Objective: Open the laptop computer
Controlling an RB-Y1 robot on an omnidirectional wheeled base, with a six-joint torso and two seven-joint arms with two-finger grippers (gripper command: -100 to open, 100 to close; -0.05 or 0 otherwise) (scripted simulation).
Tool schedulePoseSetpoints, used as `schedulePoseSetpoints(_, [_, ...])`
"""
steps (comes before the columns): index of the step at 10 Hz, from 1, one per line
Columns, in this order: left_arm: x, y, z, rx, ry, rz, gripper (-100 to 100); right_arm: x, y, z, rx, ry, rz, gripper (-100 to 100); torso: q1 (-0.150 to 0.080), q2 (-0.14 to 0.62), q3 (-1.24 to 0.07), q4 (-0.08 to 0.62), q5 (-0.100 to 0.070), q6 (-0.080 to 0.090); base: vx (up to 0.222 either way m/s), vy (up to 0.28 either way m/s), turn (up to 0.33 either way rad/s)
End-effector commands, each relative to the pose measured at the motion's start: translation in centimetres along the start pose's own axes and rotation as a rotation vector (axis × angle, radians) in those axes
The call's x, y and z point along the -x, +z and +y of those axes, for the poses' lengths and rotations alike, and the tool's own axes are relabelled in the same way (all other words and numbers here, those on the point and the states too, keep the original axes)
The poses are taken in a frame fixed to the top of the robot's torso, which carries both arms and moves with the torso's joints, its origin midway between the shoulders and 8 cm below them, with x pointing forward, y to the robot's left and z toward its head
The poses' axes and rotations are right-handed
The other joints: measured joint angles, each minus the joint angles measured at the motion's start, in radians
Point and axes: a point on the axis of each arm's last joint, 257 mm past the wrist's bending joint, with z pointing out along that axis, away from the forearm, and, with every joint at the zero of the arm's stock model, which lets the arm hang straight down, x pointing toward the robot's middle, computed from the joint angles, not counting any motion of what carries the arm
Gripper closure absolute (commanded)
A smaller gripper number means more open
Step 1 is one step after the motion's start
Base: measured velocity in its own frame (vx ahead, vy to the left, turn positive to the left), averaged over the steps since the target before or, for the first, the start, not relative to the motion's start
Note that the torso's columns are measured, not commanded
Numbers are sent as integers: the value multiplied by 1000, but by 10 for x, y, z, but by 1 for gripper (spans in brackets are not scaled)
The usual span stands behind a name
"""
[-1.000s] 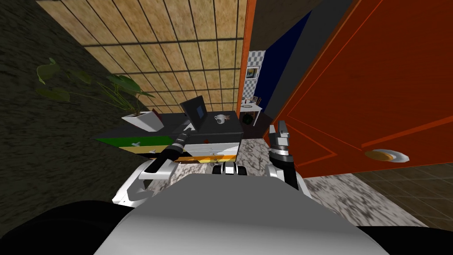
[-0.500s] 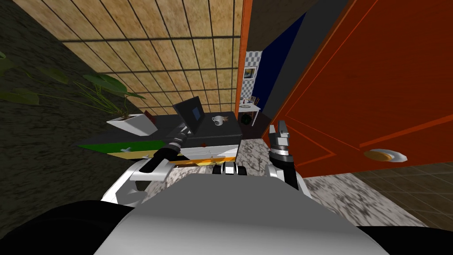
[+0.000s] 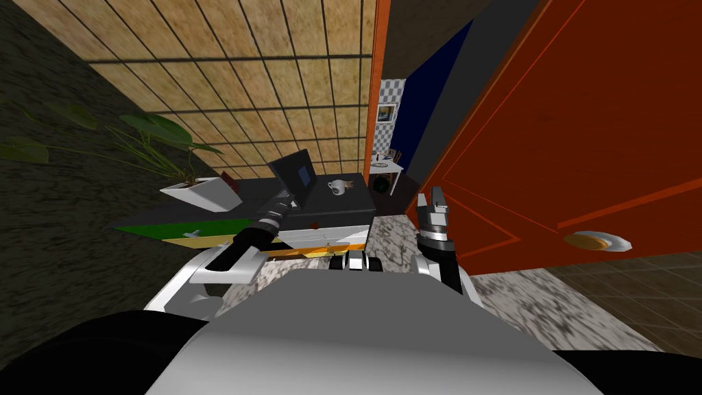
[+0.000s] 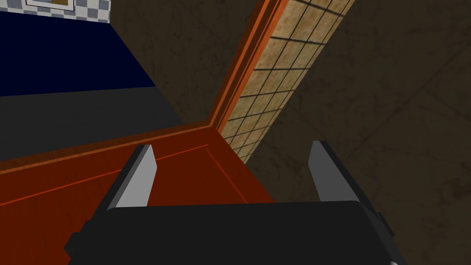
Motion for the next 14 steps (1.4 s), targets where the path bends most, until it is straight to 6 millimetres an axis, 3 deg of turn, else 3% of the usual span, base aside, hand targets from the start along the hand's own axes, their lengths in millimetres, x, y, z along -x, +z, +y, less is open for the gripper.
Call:
schedulePoseSetpoints(1, [1,0,-1,1,0,-1,-100,0,0,0,0,0,0,0,-1,-1,-1,0,0,0,-2,-12,27])
schedulePoseSetpoints(2, [2,-1,-1,2,0,-3,100,0,0,0,0,0,0,0,0,-1,-1,0,0,0,11,-2,7])
schedulePoseSetpoints(12, [-19,4,-13,-27,-390,42,100,0,0,0,0,0,0,0,0,-1,-1,0,0,0,-7,43,13])
schedulePoseSetpoints(13, [-18,4,-12,-25,-363,38,100,0,0,0,0,0,0,0,-1,-1,-1,0,0,0,-2,17,0])
schedulePoseSetpoints(14, [-15,10,-2,-10,-361,29,-100,0,0,0,0,0,0,0,-2,-1,-1,0,-1,0,0,0,0])
